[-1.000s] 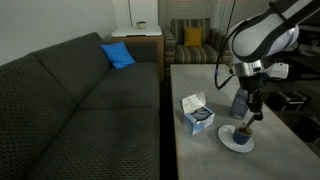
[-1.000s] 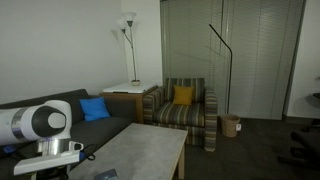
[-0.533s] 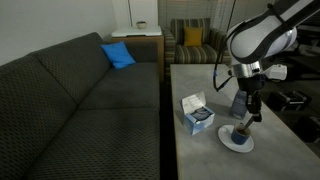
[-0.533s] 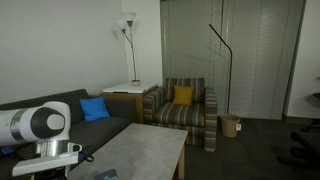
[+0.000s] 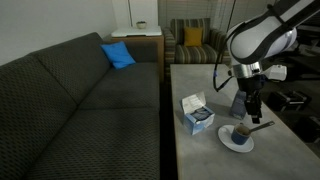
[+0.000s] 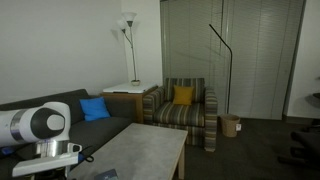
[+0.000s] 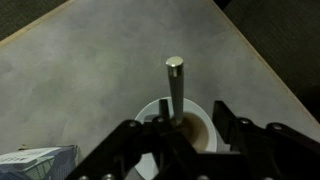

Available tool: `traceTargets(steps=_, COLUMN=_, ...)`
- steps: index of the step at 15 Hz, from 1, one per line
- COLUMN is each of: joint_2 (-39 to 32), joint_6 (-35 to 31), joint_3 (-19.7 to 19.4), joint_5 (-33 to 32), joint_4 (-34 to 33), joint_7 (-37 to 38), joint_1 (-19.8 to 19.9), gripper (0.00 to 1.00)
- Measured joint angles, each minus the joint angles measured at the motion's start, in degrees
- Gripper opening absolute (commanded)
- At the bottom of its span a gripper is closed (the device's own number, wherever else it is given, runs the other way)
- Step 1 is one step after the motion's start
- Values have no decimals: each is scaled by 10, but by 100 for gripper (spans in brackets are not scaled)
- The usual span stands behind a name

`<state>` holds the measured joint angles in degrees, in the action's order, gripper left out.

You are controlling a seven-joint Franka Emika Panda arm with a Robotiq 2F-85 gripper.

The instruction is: Stir the contents in the blue mug

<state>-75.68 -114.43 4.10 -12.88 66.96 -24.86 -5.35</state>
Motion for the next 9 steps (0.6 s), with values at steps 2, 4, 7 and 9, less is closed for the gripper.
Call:
traceTargets(steps=2, joint_2=0, joint_6=-1, joint_3=0, joint_5=0, joint_4=-2, joint_7=0, joint_1=0, gripper=95)
traceTargets(steps=4, joint_2=2, joint_6=-5, joint_3=0, joint_5=0, joint_4=-3, joint_7=0, joint_1=0, gripper=100)
traceTargets(steps=7, joint_2=12, joint_6=-10, joint_3=0, joint_5=-1, joint_4=-4, joint_7=0, joint_1=-1, gripper=100)
traceTargets(steps=9, joint_2=29, joint_6=-13, joint_3=0, joint_5=-1, joint_4=0, joint_7=-1, joint_1=-2, gripper=100)
